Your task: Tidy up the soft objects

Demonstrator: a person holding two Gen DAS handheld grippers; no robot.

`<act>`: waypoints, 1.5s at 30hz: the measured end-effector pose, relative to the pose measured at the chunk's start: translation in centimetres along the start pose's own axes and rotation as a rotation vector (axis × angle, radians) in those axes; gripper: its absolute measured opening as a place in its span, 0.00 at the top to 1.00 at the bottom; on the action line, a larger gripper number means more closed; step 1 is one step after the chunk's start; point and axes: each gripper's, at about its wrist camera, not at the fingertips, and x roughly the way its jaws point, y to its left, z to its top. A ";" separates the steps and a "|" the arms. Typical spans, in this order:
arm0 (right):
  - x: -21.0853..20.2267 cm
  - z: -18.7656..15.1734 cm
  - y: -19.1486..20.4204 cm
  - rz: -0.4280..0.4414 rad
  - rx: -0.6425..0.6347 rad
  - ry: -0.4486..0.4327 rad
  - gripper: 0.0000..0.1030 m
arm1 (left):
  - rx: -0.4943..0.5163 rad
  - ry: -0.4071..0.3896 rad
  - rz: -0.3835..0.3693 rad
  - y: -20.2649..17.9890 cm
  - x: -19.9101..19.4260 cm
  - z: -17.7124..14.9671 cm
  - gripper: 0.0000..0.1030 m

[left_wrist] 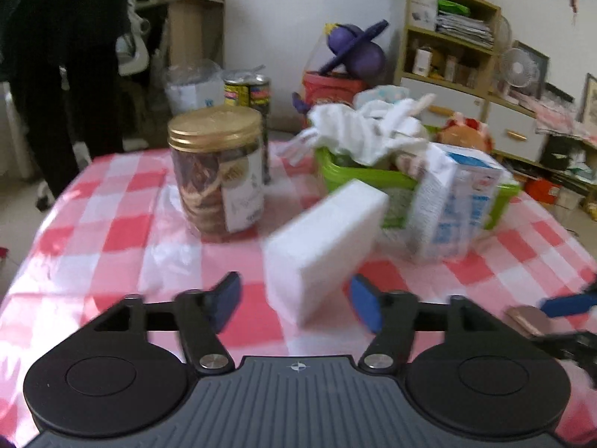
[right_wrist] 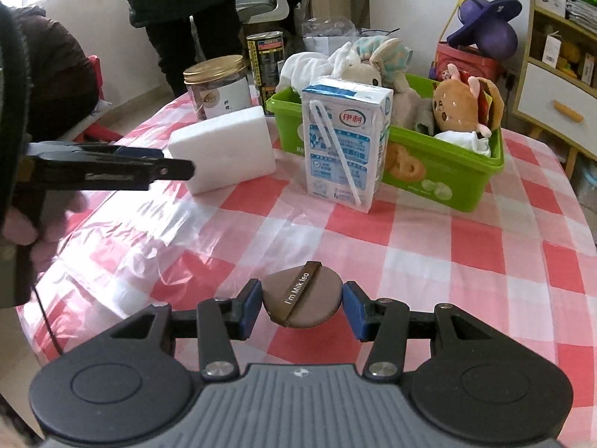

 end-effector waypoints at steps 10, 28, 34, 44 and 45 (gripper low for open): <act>0.0 0.0 -0.9 -0.005 0.019 -0.004 0.80 | -0.098 -0.002 -0.092 1.5 2.2 0.5 0.62; -4.5 4.6 -5.2 -0.021 0.256 -0.222 0.80 | -0.215 -0.071 -0.079 0.8 -2.9 6.8 0.64; -5.3 6.8 -7.7 -0.022 0.372 -0.313 0.80 | -0.162 -0.038 -0.069 -1.3 0.1 8.8 0.64; -0.7 10.1 -10.6 -0.018 0.485 -0.296 0.80 | -0.122 0.043 -0.096 -2.8 6.2 11.4 0.64; -0.1 10.2 -10.8 -0.017 0.490 -0.291 0.80 | -0.130 0.052 -0.104 -2.7 6.7 11.4 0.64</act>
